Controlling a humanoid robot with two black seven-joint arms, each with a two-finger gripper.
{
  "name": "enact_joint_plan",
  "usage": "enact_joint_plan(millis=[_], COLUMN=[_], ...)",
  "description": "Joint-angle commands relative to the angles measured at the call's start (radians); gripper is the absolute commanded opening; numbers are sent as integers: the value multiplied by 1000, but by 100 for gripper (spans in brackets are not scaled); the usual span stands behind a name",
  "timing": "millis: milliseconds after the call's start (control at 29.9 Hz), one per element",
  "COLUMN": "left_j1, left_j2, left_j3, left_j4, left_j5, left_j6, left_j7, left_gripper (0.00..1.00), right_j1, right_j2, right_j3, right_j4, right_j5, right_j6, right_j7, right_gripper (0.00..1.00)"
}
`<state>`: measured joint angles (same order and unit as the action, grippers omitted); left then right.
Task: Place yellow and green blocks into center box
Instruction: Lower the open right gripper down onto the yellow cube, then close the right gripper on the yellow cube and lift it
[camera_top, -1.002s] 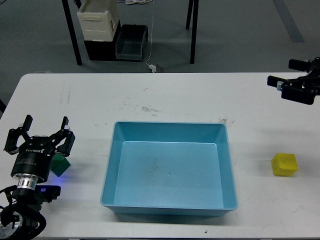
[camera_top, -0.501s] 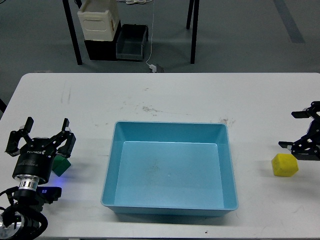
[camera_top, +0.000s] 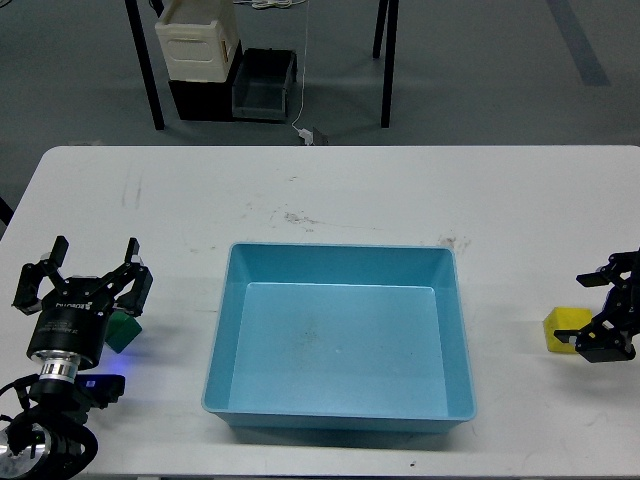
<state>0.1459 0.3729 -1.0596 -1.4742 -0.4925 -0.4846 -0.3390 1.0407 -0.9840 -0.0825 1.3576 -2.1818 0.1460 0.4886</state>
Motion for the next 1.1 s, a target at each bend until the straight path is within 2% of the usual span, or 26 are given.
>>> enact_joint_plan(millis=[0,334,1069], left_j1=[0,0,1], left_j2=[0,0,-2], left_j3=[0,-2,0], left_j4=[0,6,15], left_j5=[0,0,0], left_j6=[1,1,0], left_j7=[0,0,0], left_gripper=[100,100,100], right_j1=[-17,-4,21], right_j2=[57,154,99], right_j3=[0,-57,-123], right_j4=[-43,-86,-91], right_j5=[0,0,0], right_j6=[3,9,23], right_j7=[0,0,0], right_gripper=[99,98,97])
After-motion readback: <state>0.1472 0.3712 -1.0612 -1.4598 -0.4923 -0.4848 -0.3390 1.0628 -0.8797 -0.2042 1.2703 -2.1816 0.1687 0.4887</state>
